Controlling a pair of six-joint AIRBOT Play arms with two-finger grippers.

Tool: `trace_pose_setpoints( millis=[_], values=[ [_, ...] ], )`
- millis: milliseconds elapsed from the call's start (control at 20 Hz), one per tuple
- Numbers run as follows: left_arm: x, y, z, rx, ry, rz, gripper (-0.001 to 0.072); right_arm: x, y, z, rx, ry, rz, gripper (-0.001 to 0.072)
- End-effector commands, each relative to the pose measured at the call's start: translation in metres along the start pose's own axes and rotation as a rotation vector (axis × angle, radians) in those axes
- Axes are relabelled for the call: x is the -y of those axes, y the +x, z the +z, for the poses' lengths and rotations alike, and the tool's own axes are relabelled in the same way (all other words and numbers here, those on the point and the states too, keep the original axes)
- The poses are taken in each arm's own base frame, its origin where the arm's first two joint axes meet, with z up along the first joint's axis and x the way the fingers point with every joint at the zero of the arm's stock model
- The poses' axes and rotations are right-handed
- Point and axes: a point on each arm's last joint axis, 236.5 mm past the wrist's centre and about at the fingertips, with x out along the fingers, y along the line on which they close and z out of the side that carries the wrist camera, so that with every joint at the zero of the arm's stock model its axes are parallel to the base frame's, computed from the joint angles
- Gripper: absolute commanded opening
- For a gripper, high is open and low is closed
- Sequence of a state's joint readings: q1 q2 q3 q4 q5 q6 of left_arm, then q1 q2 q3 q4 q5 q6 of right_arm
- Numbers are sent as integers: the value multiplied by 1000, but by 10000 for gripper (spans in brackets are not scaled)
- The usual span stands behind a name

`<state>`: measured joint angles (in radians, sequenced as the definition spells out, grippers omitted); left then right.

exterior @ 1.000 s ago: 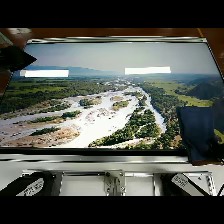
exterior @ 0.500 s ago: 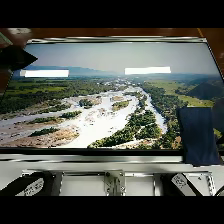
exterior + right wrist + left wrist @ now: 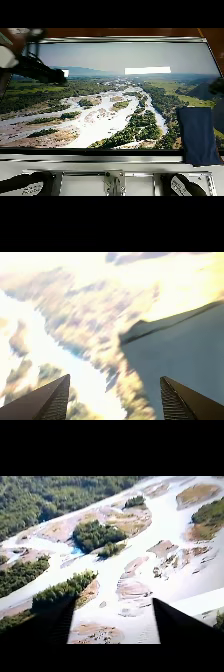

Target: Fold the shirts.

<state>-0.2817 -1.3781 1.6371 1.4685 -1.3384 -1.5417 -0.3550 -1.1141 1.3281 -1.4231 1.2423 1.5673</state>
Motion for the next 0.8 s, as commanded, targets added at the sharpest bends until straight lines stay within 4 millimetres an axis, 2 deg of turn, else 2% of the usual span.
trace_pose_setpoints(
  millis=[0,50,150,300,750],
  values=[
    [14,56,-40,-226,49,102,699,-79,49,-64,-327,-97,132,696],
    [21,63,-42,-239,40,80,699,-87,58,-77,-391,-112,145,696],
    [31,70,-45,-253,26,35,699,-96,68,-86,-426,-144,149,695],
    [29,70,-45,-256,23,38,699,-103,70,-80,-390,-167,162,696],
    [28,73,-46,-264,22,39,699,-103,71,-79,-387,-167,161,695]
  ],
)
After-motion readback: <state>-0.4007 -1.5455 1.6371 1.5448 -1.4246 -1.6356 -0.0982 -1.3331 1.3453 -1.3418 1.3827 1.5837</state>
